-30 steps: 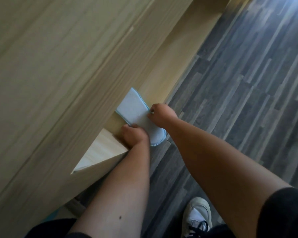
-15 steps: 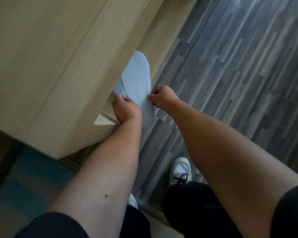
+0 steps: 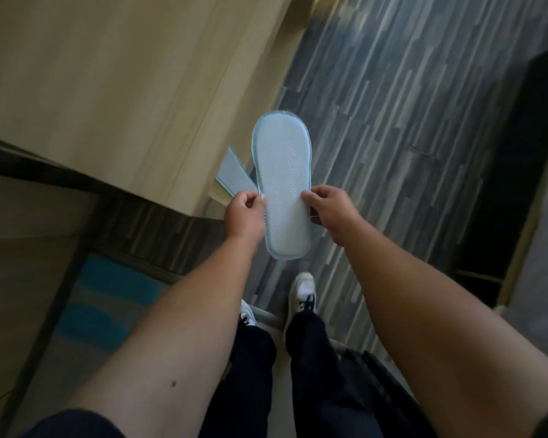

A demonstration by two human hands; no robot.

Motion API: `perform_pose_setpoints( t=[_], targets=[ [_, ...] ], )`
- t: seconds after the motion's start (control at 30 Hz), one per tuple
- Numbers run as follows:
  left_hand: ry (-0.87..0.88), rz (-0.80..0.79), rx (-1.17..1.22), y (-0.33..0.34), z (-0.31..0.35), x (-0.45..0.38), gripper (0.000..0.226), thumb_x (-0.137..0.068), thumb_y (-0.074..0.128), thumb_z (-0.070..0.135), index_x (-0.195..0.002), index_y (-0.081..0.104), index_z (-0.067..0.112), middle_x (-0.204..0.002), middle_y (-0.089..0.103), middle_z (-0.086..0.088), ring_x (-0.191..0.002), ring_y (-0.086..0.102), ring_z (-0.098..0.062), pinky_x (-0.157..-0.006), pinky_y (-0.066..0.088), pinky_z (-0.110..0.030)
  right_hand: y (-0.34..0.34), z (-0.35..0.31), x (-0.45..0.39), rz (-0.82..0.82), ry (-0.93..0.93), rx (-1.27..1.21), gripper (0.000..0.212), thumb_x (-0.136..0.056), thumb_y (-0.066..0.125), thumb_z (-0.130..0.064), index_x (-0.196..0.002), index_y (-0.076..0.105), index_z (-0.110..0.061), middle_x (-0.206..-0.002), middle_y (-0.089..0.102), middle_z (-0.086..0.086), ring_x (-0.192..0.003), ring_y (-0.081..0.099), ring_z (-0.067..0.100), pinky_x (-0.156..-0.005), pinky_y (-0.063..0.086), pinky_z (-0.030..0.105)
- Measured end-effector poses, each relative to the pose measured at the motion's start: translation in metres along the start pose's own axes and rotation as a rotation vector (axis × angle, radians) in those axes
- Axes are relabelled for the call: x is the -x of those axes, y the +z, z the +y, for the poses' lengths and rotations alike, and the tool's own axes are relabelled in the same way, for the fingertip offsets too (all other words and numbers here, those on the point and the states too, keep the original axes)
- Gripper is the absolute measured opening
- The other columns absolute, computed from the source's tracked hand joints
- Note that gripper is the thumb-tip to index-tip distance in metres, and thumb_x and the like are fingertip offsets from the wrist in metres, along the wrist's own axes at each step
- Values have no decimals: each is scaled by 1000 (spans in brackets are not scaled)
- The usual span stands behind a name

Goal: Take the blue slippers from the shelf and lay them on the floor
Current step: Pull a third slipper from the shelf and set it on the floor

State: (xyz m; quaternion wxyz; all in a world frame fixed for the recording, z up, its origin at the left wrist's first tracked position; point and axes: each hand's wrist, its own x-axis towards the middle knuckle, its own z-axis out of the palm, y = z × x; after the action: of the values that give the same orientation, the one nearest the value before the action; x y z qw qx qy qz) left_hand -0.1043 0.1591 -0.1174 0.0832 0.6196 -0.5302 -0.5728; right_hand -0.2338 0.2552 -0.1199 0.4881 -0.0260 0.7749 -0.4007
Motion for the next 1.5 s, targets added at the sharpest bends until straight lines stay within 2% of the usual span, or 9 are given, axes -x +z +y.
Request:
perform_pose_setpoints(
  t=[0.17,0.37,0.5,0.6,0.77,0.9,1.2,1.4,1.5],
  targets=[
    [10,-12,10,-9,-6,15,14,-91,58,24,-80,59,16,-69,59,7,-63,50,-9,-68,42,-25,0,4,26,-14,9,-68,14,-92,63,-22,-80,68,-19,-76,65,2,-71,55,16,-66,48,27],
    [15,12,16,-19,-16,31,20,-91,58,23,-71,55,21,-69,58,6,-63,49,-8,-68,43,-26,4,9,39,-48,-12,-53,11,-91,65,-22,-82,69,-19,-74,64,0,-69,54,14,-68,48,28],
    [31,71,10,-41,-8,56,13,-92,57,22,-81,58,15,-76,61,0,-70,52,-14,-70,43,-26,13,-1,55,-97,-41,-6,11,-91,65,-22,-86,69,-12,-80,64,5,-75,54,18,-69,48,29],
    [21,113,10,-76,-4,78,12,-93,56,22,-88,61,13,-80,61,-1,-71,51,-13,-71,40,-24,33,-12,73,-173,-67,40,11,-90,66,-22,-85,69,-13,-83,65,8,-76,55,20,-70,49,31],
    [-60,200,1,-131,-27,119,15,-95,53,27,-93,62,15,-88,63,-2,-80,54,-17,-75,41,-27,79,-15,111,-307,-89,137,10,-90,66,-20,-84,68,-12,-82,63,8,-73,55,18,-69,49,30],
    [-126,315,58,-173,-65,146,13,-93,54,25,-91,61,15,-89,65,-6,-84,57,-22,-80,48,-33,124,-4,141,-415,-83,243,11,-90,66,-21,-86,69,-10,-83,64,6,-77,57,19,-75,52,34],
    [-234,498,223,-294,-182,195,15,-90,56,28,-79,59,19,-73,60,-2,-70,54,-20,-78,53,-40,257,40,230,-546,-179,503,17,-88,68,-25,-88,71,-9,-80,66,8,-70,58,16,-69,51,35],
    [-281,611,333,-410,-297,261,16,-89,56,30,-83,63,17,-79,67,-10,-70,55,-20,-75,53,-39,386,106,324,-671,-208,672,11,-88,67,-24,-83,70,-14,-78,68,3,-72,63,17,-68,50,32],
    [-303,649,372,-469,-359,295,14,-90,57,28,-86,63,16,-81,66,-8,-73,57,-21,-75,51,-36,456,144,374,-720,-197,731,12,-89,66,-21,-81,66,-12,-76,66,3,-71,62,17,-67,49,31]
  ],
)
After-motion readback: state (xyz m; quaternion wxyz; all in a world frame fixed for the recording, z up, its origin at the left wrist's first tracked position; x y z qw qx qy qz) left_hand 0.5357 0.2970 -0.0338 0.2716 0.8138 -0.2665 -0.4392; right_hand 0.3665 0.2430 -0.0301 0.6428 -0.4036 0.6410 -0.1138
